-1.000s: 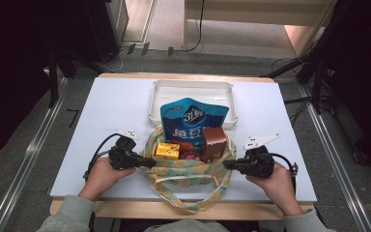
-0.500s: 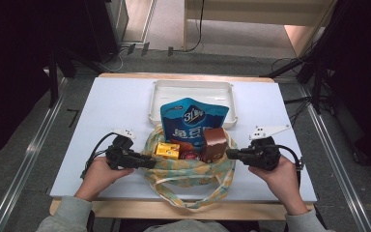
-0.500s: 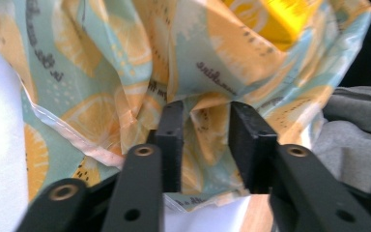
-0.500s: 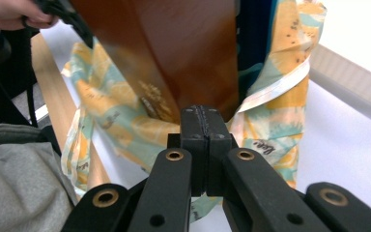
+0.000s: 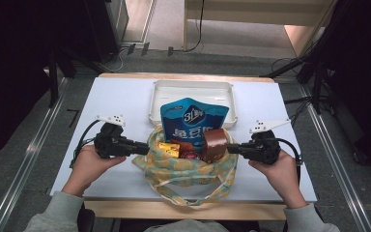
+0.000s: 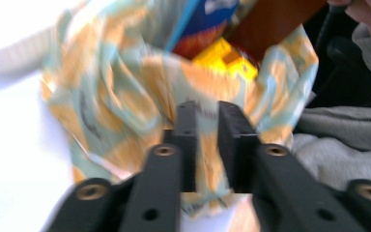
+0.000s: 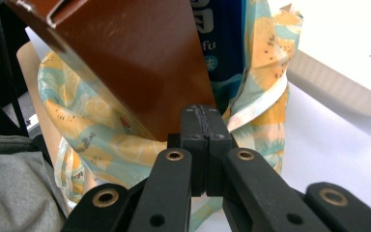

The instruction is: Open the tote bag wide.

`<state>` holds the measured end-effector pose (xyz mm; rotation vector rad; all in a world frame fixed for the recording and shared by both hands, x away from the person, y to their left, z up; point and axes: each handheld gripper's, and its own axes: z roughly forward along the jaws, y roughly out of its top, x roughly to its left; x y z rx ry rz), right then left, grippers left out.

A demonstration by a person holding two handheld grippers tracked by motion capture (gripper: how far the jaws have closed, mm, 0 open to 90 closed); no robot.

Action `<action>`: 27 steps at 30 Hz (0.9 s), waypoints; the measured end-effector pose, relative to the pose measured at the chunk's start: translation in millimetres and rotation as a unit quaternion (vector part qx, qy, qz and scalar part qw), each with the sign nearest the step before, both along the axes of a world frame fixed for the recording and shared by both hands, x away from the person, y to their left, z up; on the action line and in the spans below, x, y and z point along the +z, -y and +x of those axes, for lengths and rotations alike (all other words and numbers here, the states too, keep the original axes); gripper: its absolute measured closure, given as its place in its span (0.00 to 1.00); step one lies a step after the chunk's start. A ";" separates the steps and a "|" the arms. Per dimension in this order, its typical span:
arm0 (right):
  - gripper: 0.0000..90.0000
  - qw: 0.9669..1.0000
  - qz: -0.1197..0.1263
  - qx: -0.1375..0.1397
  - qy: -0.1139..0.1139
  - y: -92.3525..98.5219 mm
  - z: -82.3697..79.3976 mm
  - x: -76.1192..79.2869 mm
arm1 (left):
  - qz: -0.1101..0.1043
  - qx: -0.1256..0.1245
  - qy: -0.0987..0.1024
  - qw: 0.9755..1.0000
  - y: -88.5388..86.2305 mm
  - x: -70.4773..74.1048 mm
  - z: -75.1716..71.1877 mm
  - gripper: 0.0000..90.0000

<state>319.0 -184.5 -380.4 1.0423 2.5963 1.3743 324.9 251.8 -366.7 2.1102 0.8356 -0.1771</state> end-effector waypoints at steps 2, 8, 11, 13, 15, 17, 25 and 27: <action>1.00 1.000 -0.001 0.001 0.000 -1.2 1.5 -0.1 | -0.005 0.003 0.015 1.000 6.1 12.2 5.8 0.97; 1.00 1.000 -0.002 0.001 -0.005 -3.0 5.1 -3.3 | 0.008 -0.014 0.025 1.000 26.2 19.4 15.5 1.00; 1.00 1.000 -0.001 0.001 -0.006 -2.4 5.3 -3.8 | 0.008 -0.021 0.022 1.000 34.7 17.8 18.8 1.00; 1.00 1.000 -0.002 0.001 -0.006 -2.1 5.6 -4.1 | 0.008 -0.024 0.024 0.999 39.7 16.8 20.4 1.00; 1.00 1.000 -0.002 0.001 -0.007 -2.3 5.9 -4.5 | 0.006 -0.023 0.026 0.999 42.9 16.9 21.9 1.00; 1.00 1.000 -0.002 0.002 -0.006 -2.5 6.2 -4.8 | 0.001 -0.025 0.028 0.999 46.8 18.7 23.1 1.00; 1.00 1.000 -0.001 0.004 -0.008 -3.9 6.4 -6.4 | 0.017 -0.033 0.024 0.999 52.0 13.2 28.1 1.00; 1.00 1.000 0.000 0.002 -0.008 -3.9 6.6 -7.9 | 0.019 -0.026 0.018 0.999 46.5 8.3 27.7 1.00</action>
